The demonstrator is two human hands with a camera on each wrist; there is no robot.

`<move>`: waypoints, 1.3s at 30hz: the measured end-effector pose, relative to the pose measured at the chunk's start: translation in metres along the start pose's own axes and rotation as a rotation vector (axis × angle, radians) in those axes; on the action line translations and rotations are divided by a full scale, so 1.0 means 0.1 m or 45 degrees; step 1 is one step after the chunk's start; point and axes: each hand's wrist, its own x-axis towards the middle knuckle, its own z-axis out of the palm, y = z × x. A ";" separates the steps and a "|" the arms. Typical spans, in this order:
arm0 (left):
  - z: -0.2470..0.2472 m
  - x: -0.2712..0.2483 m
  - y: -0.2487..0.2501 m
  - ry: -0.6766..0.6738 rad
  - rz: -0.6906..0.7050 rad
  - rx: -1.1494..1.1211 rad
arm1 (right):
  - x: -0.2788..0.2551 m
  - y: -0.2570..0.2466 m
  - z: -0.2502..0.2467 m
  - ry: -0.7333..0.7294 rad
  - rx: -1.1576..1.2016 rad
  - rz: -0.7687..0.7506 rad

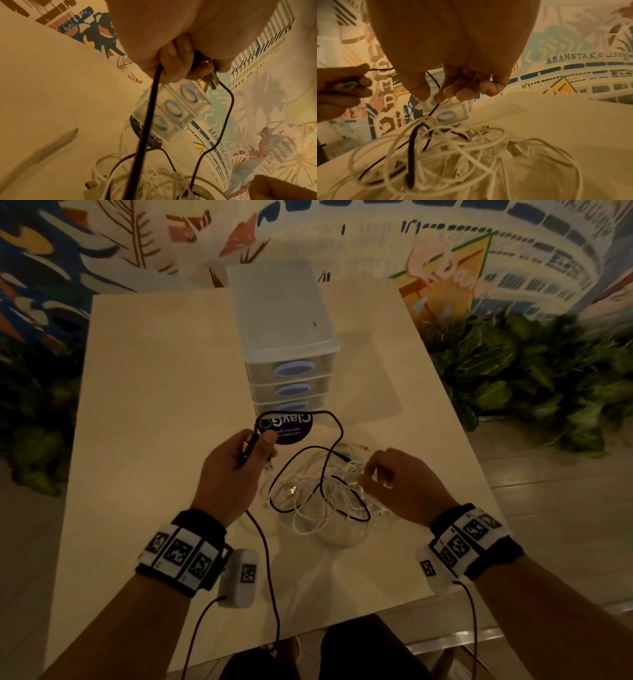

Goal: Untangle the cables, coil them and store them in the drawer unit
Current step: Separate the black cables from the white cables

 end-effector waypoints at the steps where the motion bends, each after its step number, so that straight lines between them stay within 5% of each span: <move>1: -0.01 0.01 0.00 0.007 0.010 -0.008 | -0.04 0.01 0.04 0.005 -0.015 -0.022; 8: 0.01 0.00 0.01 0.015 0.015 0.003 | -0.16 -0.05 0.15 -0.018 -0.103 -0.051; 12: -0.01 0.01 0.00 0.046 0.031 0.062 | -0.30 -0.12 0.25 -0.219 -0.317 -0.088; 20: -0.07 0.06 0.02 0.088 0.013 0.142 | -0.27 -0.17 0.46 -0.366 -0.579 0.145; 26: -0.10 0.04 -0.04 0.108 -0.020 0.131 | -0.22 -0.07 0.52 -0.244 -0.598 0.122; 31: -0.12 0.03 -0.13 0.058 -0.063 0.230 | -0.25 -0.05 0.35 -0.019 -0.303 -0.029; 39: 0.02 -0.14 -0.21 -0.323 0.029 0.277 | -0.14 -0.04 0.14 0.177 -0.172 -0.260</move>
